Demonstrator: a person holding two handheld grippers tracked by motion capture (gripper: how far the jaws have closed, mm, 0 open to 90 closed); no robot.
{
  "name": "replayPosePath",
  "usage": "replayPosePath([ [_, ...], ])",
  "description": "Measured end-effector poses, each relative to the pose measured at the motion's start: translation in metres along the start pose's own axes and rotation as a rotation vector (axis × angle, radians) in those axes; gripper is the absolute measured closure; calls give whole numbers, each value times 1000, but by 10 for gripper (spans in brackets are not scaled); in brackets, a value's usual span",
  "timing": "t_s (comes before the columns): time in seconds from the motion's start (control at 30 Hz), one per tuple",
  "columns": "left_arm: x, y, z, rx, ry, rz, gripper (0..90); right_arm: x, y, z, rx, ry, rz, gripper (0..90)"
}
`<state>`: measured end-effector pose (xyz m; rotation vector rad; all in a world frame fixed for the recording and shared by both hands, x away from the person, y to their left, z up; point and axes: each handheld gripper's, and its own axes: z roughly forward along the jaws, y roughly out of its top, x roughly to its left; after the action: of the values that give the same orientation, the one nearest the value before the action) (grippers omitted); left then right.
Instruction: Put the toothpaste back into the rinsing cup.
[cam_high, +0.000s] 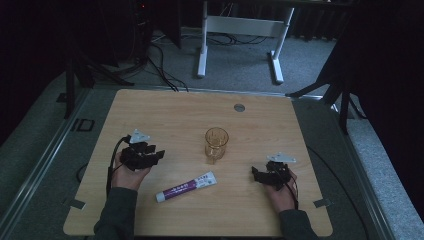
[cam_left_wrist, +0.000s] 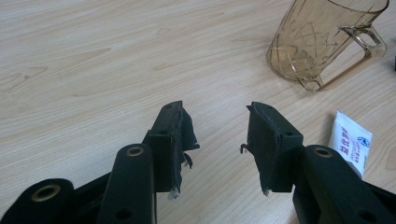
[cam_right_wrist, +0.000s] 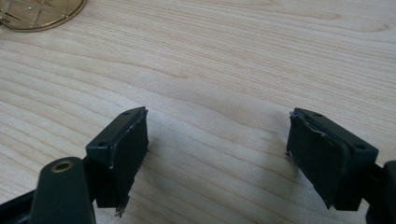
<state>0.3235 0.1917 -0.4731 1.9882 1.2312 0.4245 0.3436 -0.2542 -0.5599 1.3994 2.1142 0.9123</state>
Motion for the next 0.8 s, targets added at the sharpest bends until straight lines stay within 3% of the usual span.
replayPosePath([
  [0.8,-18,6,-1,45,5,52,542,0,0,0,-1,0,-3,206],
])
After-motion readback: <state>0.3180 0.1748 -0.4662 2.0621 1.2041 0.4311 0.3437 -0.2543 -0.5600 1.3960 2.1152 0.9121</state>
